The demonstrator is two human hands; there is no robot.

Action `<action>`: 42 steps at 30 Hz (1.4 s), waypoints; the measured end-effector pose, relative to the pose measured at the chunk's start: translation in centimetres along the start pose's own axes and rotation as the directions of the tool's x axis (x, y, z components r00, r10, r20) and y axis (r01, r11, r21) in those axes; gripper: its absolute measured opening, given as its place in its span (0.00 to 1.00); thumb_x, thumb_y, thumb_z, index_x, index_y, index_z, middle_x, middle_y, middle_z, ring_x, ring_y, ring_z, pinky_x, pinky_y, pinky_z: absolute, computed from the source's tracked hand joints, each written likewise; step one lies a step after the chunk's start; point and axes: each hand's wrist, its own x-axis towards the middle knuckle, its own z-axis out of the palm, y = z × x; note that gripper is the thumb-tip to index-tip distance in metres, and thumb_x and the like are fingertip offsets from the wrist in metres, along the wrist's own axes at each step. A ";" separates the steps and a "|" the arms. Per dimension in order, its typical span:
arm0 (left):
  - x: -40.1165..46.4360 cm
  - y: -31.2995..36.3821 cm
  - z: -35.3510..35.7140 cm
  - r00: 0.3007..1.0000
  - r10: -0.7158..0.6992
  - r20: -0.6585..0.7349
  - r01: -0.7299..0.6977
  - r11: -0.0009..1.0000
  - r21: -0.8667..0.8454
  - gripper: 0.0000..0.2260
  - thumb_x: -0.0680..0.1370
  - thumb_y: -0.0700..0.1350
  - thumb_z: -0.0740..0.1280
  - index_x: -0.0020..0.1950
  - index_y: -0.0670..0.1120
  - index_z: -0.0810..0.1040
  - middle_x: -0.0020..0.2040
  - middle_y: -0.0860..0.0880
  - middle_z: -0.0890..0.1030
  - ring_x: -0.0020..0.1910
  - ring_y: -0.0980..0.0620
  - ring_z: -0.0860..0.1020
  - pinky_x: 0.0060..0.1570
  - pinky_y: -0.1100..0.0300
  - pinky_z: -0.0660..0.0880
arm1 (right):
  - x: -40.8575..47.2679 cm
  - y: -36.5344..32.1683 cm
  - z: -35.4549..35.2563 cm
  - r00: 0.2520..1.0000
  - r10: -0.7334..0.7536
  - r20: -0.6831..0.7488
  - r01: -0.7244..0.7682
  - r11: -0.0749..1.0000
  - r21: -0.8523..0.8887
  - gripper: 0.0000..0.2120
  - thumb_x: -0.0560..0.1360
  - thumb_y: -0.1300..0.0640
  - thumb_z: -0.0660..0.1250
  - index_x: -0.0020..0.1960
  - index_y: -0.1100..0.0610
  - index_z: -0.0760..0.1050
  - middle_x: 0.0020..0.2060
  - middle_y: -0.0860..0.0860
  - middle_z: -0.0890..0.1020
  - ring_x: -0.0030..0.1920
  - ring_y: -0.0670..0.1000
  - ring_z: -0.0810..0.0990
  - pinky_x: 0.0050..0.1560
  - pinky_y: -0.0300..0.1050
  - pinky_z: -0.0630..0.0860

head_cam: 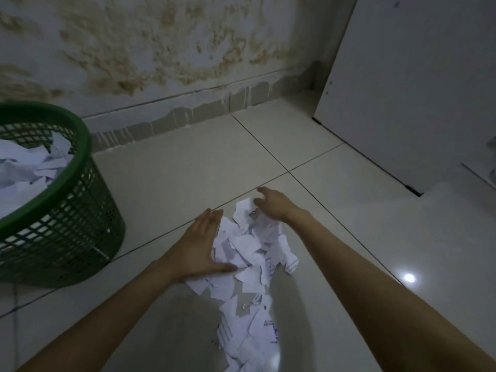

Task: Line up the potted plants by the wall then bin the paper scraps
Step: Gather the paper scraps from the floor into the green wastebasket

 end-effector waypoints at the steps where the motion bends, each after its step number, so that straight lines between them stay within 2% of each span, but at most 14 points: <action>1: -0.7 0.6 0.6 0.998 0.039 0.041 -0.041 0.998 0.040 0.62 0.52 0.79 0.52 0.73 0.48 0.30 0.72 0.55 0.30 0.72 0.56 0.32 0.71 0.61 0.38 | 0.7 -0.4 1.1 0.999 -0.046 0.029 0.046 0.999 -0.013 0.25 0.81 0.53 0.53 0.75 0.61 0.55 0.73 0.60 0.63 0.72 0.58 0.63 0.71 0.49 0.60; 3: -2.0 1.0 2.6 0.987 0.160 0.034 -0.163 0.981 0.109 0.59 0.55 0.77 0.56 0.67 0.49 0.23 0.66 0.55 0.21 0.67 0.55 0.24 0.69 0.62 0.31 | 1.3 -1.1 3.5 0.989 -0.089 0.117 0.100 0.991 -0.091 0.26 0.81 0.50 0.52 0.75 0.59 0.55 0.74 0.59 0.60 0.74 0.59 0.59 0.73 0.54 0.55; 4: -2.6 0.8 3.7 0.966 0.257 -0.017 -0.247 0.942 0.228 0.59 0.57 0.79 0.56 0.69 0.48 0.25 0.67 0.53 0.21 0.69 0.53 0.24 0.70 0.61 0.29 | 1.1 -1.3 4.8 0.982 -0.098 0.161 0.124 0.980 -0.158 0.25 0.81 0.48 0.51 0.75 0.58 0.56 0.74 0.59 0.59 0.74 0.61 0.56 0.73 0.57 0.54; 6: -3.9 0.9 4.7 0.969 0.249 -0.005 -0.236 0.924 0.301 0.58 0.60 0.81 0.50 0.74 0.44 0.32 0.73 0.48 0.27 0.73 0.49 0.30 0.71 0.60 0.32 | -0.1 -1.1 7.0 0.974 -0.120 0.193 0.163 0.961 -0.224 0.24 0.81 0.48 0.50 0.74 0.56 0.58 0.75 0.59 0.55 0.75 0.64 0.51 0.72 0.61 0.53; 10: -6.4 0.8 6.0 0.962 0.263 0.079 -0.272 0.950 0.154 0.54 0.64 0.75 0.60 0.60 0.62 0.14 0.66 0.54 0.20 0.68 0.56 0.22 0.69 0.58 0.25 | -4.2 0.4 8.6 0.968 -0.237 0.079 0.243 0.967 -0.077 0.29 0.78 0.42 0.51 0.75 0.54 0.56 0.76 0.56 0.56 0.76 0.58 0.52 0.74 0.59 0.53; 12: -7.2 0.4 6.5 0.945 0.322 -0.061 -0.294 0.916 0.273 0.52 0.64 0.79 0.53 0.71 0.55 0.25 0.72 0.51 0.26 0.71 0.55 0.26 0.70 0.59 0.27 | -6.2 1.5 8.0 0.966 -0.254 -0.056 0.256 0.966 0.029 0.34 0.76 0.36 0.51 0.76 0.51 0.52 0.76 0.54 0.54 0.77 0.56 0.49 0.76 0.57 0.50; 13: -7.6 0.5 6.4 0.966 0.259 0.003 -0.252 0.938 0.239 0.53 0.62 0.80 0.53 0.74 0.54 0.30 0.74 0.53 0.29 0.73 0.55 0.29 0.70 0.62 0.28 | -7.4 2.1 7.6 0.968 -0.230 -0.102 0.239 0.967 0.085 0.35 0.76 0.37 0.54 0.77 0.51 0.49 0.77 0.52 0.52 0.77 0.55 0.46 0.76 0.55 0.48; 16: -9.0 -0.3 7.4 0.937 0.329 0.116 -0.346 0.922 0.176 0.57 0.60 0.79 0.58 0.76 0.51 0.36 0.76 0.56 0.33 0.75 0.55 0.34 0.71 0.63 0.31 | -12.1 4.4 7.5 0.981 -0.166 -0.104 0.179 0.976 0.126 0.48 0.70 0.35 0.63 0.76 0.52 0.39 0.76 0.45 0.41 0.76 0.51 0.35 0.77 0.52 0.44; 20: -10.6 0.0 7.9 0.946 0.299 0.121 -0.322 0.899 0.295 0.59 0.60 0.81 0.52 0.76 0.41 0.45 0.78 0.46 0.41 0.77 0.48 0.40 0.73 0.56 0.38 | -16.5 7.4 10.3 0.991 -0.133 -0.006 0.133 0.990 -0.048 0.67 0.49 0.17 0.49 0.72 0.54 0.24 0.69 0.46 0.24 0.69 0.52 0.22 0.72 0.53 0.34; 24: -11.2 0.6 8.8 0.925 0.350 0.150 -0.381 0.859 0.343 0.58 0.60 0.81 0.48 0.76 0.41 0.43 0.77 0.44 0.41 0.76 0.45 0.43 0.72 0.51 0.41 | -18.5 8.0 13.9 0.981 -0.180 0.069 0.188 0.971 -0.148 0.63 0.52 0.18 0.53 0.60 0.46 0.10 0.65 0.48 0.17 0.67 0.54 0.17 0.68 0.58 0.27; 30: -9.9 1.3 9.0 0.947 0.322 0.002 -0.304 0.892 0.335 0.53 0.65 0.77 0.52 0.77 0.42 0.43 0.77 0.46 0.40 0.77 0.48 0.40 0.72 0.51 0.42 | -16.7 7.2 16.6 0.968 -0.247 -0.044 0.237 0.956 -0.171 0.58 0.55 0.17 0.46 0.65 0.44 0.15 0.66 0.45 0.19 0.69 0.52 0.21 0.65 0.61 0.26; 34: -9.1 0.6 8.7 0.971 0.236 -0.031 -0.215 0.924 0.316 0.52 0.65 0.77 0.53 0.76 0.41 0.49 0.76 0.43 0.52 0.77 0.50 0.39 0.72 0.52 0.42 | -15.8 7.3 15.5 0.966 -0.240 -0.098 0.219 0.958 -0.185 0.56 0.57 0.17 0.44 0.66 0.45 0.16 0.69 0.46 0.22 0.70 0.51 0.21 0.67 0.58 0.27; 38: -10.3 -1.3 8.7 0.966 0.259 -0.019 -0.240 0.917 0.320 0.57 0.61 0.80 0.53 0.76 0.45 0.40 0.77 0.48 0.39 0.77 0.49 0.40 0.72 0.53 0.39 | -16.6 7.5 14.9 0.956 -0.293 -0.011 0.289 0.946 -0.146 0.58 0.54 0.17 0.48 0.65 0.43 0.15 0.70 0.47 0.24 0.71 0.52 0.23 0.67 0.56 0.25; 42: -10.3 -1.3 9.5 0.982 0.168 -0.091 -0.141 0.958 0.251 0.55 0.63 0.79 0.54 0.76 0.45 0.41 0.77 0.48 0.38 0.76 0.49 0.39 0.72 0.53 0.40 | -16.4 6.4 16.1 0.959 -0.282 -0.022 0.276 0.948 -0.158 0.57 0.56 0.18 0.46 0.63 0.44 0.13 0.66 0.45 0.18 0.69 0.51 0.21 0.67 0.56 0.22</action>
